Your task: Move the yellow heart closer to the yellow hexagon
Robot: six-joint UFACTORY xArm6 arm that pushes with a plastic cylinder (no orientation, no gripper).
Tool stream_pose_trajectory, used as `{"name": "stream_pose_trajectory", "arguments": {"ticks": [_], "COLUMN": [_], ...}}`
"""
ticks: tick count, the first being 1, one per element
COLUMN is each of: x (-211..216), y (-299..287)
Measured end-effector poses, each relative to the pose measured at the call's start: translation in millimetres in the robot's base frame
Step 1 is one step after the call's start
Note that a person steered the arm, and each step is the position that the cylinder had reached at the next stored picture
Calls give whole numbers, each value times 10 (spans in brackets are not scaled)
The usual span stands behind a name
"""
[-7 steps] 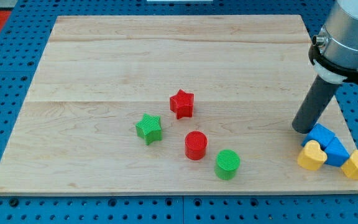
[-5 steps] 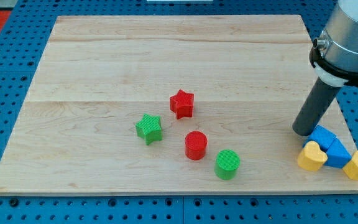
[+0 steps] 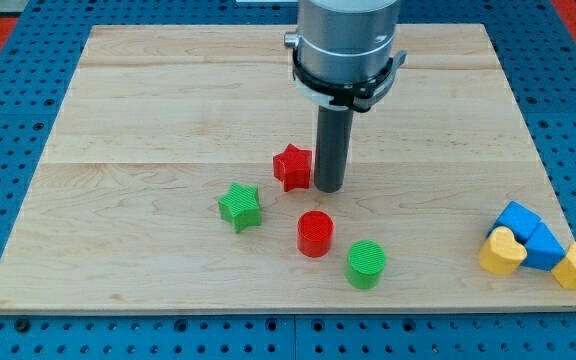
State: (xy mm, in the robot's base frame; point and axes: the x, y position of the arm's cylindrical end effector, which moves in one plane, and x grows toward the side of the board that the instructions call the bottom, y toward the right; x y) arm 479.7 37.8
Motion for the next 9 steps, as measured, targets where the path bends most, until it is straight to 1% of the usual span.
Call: {"name": "stream_pose_trajectory", "arguments": {"ticks": [2,5,9], "x": [377,538,900], "y": [101,833,1723]}}
